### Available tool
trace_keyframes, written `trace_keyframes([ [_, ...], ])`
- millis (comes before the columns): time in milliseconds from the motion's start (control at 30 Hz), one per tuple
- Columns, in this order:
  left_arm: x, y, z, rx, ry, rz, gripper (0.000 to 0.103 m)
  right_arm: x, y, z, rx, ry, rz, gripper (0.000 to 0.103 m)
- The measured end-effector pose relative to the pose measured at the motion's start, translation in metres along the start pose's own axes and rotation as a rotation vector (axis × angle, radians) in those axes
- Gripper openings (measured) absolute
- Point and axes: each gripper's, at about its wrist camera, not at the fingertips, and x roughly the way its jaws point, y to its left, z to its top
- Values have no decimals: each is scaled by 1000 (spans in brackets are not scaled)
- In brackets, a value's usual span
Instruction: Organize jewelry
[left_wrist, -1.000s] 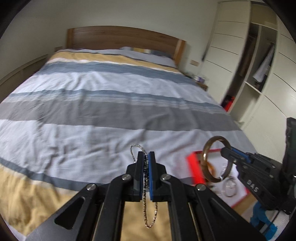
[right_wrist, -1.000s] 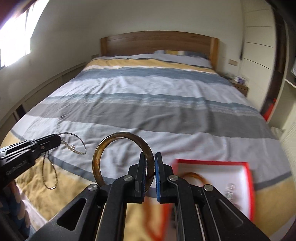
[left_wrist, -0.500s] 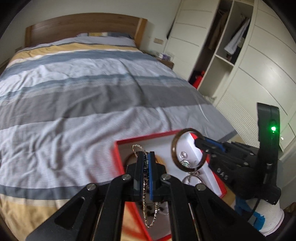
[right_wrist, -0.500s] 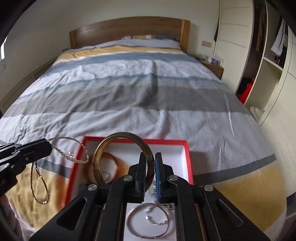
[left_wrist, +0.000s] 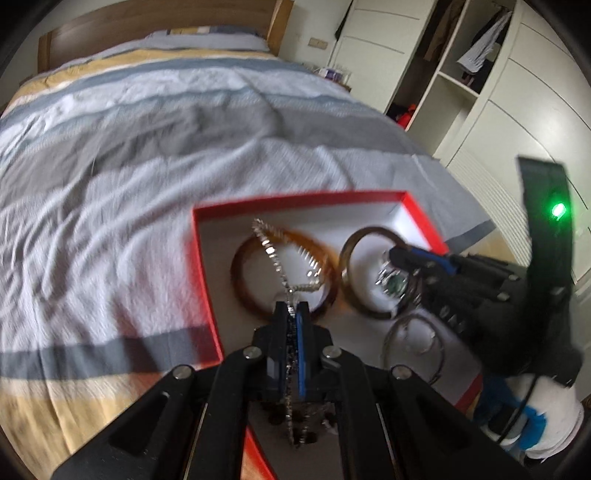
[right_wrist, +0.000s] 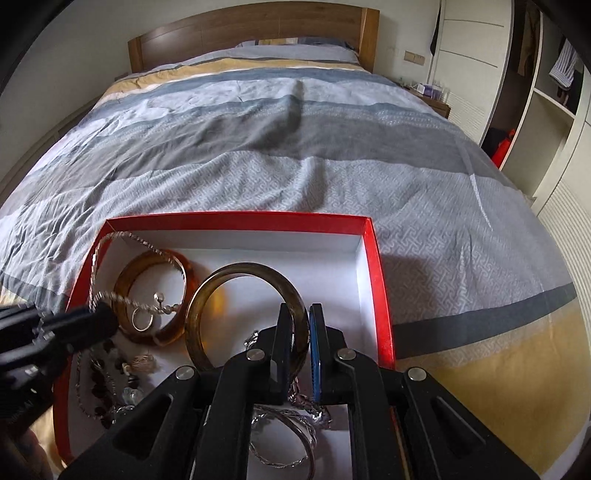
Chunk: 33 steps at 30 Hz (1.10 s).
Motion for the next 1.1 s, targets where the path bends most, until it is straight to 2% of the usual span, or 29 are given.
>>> trace_keyframes([
  [367, 0, -4, -8, 18, 8, 0, 7, -1, -6, -1, 26, 11, 6, 13],
  [433, -1, -6, -7, 18, 9, -1, 12, -3, -7, -1, 30, 10, 5, 21],
  [533, -7, -11, -6, 25, -3, 2, 31, -10, -9, -2, 39, 2, 10, 29],
  [700, -19, -20, -5, 34, -14, -2, 32, -32, -11, -3, 50, -27, 12, 37],
  [867, -37, -28, -7, 41, -36, 4, 41, -57, -11, -7, 65, -62, 12, 43],
  [1100, -68, -32, -18, 27, -59, 14, 43, -94, -4, -20, 86, -96, 8, 52],
])
